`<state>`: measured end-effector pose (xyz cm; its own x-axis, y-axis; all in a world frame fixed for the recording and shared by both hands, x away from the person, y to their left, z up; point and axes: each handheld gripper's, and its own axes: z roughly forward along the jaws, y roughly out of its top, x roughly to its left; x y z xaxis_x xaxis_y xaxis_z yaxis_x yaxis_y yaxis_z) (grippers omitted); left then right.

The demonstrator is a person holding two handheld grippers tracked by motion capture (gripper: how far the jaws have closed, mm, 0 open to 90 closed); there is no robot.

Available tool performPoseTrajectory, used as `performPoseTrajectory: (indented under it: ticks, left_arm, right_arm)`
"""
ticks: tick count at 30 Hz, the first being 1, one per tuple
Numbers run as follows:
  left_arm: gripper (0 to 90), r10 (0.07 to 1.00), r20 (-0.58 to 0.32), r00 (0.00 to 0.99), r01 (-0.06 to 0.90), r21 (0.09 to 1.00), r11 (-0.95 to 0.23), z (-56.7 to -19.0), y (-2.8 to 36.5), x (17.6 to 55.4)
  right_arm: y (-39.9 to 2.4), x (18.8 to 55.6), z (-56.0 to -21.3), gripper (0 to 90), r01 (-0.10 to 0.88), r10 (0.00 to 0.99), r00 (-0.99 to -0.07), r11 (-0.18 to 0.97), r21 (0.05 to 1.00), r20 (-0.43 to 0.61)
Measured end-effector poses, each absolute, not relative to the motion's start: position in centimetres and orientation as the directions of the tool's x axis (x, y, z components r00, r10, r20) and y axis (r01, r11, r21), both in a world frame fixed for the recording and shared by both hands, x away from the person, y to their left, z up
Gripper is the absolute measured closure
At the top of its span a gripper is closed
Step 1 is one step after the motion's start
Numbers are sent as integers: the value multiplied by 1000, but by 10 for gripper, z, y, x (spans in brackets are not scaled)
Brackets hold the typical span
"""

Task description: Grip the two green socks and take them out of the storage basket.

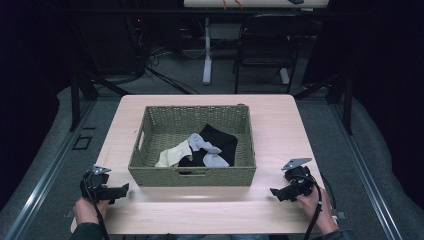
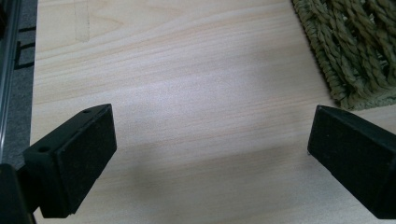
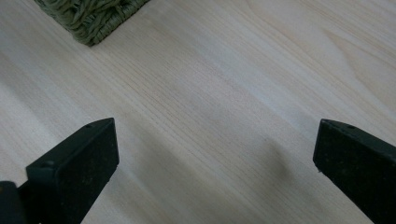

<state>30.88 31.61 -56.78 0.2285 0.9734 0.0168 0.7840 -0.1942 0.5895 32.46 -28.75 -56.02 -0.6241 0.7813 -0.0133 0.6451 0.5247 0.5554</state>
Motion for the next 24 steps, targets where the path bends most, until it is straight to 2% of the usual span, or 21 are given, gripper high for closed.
performPoseTrajectory:
  ticks: [15, 24]
  left_arm:
    - [6, 976, 6, 217, 784, 594, -178, -564, 321, 307]
    - [5, 974, -5, 228, 760, 626, -175, -540, 323, 303]
  right_arm:
    - [-284, 326, -561, 0, 642, 773, -634, 540, 545, -20]
    - [-284, 325, -560, 2, 634, 770, -636, 554, 539, -43]
